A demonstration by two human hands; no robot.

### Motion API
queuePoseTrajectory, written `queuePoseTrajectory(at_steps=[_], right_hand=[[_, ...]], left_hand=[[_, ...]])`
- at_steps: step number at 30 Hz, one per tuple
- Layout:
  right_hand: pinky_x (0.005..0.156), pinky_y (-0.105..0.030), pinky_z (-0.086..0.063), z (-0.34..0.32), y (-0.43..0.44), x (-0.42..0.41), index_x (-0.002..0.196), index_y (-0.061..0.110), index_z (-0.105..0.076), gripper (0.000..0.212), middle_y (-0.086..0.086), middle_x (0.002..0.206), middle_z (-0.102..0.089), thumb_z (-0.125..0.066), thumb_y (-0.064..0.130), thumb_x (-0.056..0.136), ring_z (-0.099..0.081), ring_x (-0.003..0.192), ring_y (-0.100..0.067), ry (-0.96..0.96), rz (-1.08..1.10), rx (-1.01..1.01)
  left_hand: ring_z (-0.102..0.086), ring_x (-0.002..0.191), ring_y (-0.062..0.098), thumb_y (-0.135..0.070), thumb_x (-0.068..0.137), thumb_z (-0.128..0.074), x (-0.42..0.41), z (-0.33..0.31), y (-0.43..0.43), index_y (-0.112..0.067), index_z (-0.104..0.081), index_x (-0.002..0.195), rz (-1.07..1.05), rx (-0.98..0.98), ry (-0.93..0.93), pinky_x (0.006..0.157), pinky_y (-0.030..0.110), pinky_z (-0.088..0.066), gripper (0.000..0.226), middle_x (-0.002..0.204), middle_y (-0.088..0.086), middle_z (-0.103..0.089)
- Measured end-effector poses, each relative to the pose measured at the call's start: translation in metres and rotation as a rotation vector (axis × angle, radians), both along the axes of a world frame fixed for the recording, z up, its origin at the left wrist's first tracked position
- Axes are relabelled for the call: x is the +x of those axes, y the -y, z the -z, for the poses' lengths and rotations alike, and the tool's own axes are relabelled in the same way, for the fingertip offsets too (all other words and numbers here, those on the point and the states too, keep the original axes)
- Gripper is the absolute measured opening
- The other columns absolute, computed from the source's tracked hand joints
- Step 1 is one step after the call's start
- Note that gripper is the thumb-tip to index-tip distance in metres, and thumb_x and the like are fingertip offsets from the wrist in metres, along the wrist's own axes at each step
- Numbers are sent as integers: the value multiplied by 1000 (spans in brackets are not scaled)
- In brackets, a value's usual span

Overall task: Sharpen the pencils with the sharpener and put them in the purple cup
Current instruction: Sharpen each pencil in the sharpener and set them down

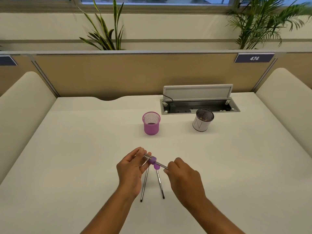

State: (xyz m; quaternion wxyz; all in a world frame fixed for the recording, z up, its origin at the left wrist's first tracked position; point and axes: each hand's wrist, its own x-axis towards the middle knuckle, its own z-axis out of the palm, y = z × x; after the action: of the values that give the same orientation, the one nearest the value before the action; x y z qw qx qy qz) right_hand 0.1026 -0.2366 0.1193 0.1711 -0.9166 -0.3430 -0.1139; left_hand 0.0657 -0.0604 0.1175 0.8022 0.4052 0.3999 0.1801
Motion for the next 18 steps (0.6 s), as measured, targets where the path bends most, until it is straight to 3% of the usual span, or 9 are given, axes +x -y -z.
queuePoseTrajectory(at_steps=[2, 4, 5, 8, 9, 10, 12, 15, 18], right_hand=[[38, -29, -25, 2, 1, 0, 75, 18, -54, 28, 3, 68, -48, -78, 25, 87, -30, 52, -17, 75, -33, -14], [40, -30, -32, 6, -2, -3, 75, 17, -55, 27, 4, 67, -51, -72, 29, 93, -34, 50, -17, -31, -17, 5], [43, -30, -37, 4, -5, -4, 74, 16, -57, 29, 4, 66, -56, -69, 31, 95, -40, 50, -18, -191, 37, 65], [44, -26, -35, -16, -7, 3, 79, 7, -69, 30, -5, 64, -68, -65, 29, 99, -45, 44, -18, -1070, 175, 490], [43, -23, -31, -22, -6, 5, 82, 3, -71, 30, -8, 65, -69, -65, 27, 100, -40, 42, -17, -1279, 207, 578], [42, -21, -28, -26, -5, 7, 84, 1, -71, 30, -10, 67, -69, -65, 26, 100, -39, 41, -16, -1366, 221, 605], [41, -20, -30, -31, -6, 6, 85, 4, -69, 27, -8, 71, -73, -71, 29, 95, -46, 41, -16, -1316, 219, 579], [47, -17, -40, -24, -9, 6, 77, 17, -63, 27, 4, 66, -67, -85, 34, 76, -53, 51, -8, -906, 239, 394], [54, -17, -38, -9, -8, 6, 75, 22, -56, 26, 8, 72, -58, -80, 26, 84, -52, 62, -12, -510, 137, 216]], left_hand=[[-80, 95, 38, -5, 91, -77, 0, -1, -1, -3, -73, 113, 4, -2, 3, 85, 49, -63, 22, 105, 22, -80], [-80, 96, 38, -6, 92, -76, 1, -2, -2, -2, -73, 116, 19, 3, 10, 87, 50, -63, 24, 106, 22, -80], [-79, 97, 37, -6, 93, -75, 1, -3, -3, -3, -72, 117, 31, 6, 17, 88, 50, -63, 25, 107, 21, -80], [-78, 101, 37, -7, 96, -71, 3, -6, -8, -3, -70, 120, 78, 12, 43, 83, 47, -66, 24, 110, 20, -80], [-78, 102, 37, -7, 97, -69, 3, -7, -8, -3, -70, 121, 89, 10, 48, 81, 46, -66, 24, 111, 20, -79], [-78, 103, 37, -8, 98, -68, 4, -7, -8, -3, -69, 122, 94, 9, 50, 81, 45, -67, 24, 112, 21, -79], [-78, 102, 37, -8, 98, -68, 4, -7, -7, -3, -70, 122, 87, 7, 54, 78, 44, -67, 24, 112, 22, -79], [-79, 100, 35, -6, 95, -71, 4, -8, -4, -5, -71, 120, 68, 8, 56, 77, 42, -67, 24, 108, 18, -80], [-80, 97, 34, -7, 93, -74, 4, -7, -2, -9, -73, 117, 56, 13, 27, 83, 49, -65, 24, 104, 12, -82]])
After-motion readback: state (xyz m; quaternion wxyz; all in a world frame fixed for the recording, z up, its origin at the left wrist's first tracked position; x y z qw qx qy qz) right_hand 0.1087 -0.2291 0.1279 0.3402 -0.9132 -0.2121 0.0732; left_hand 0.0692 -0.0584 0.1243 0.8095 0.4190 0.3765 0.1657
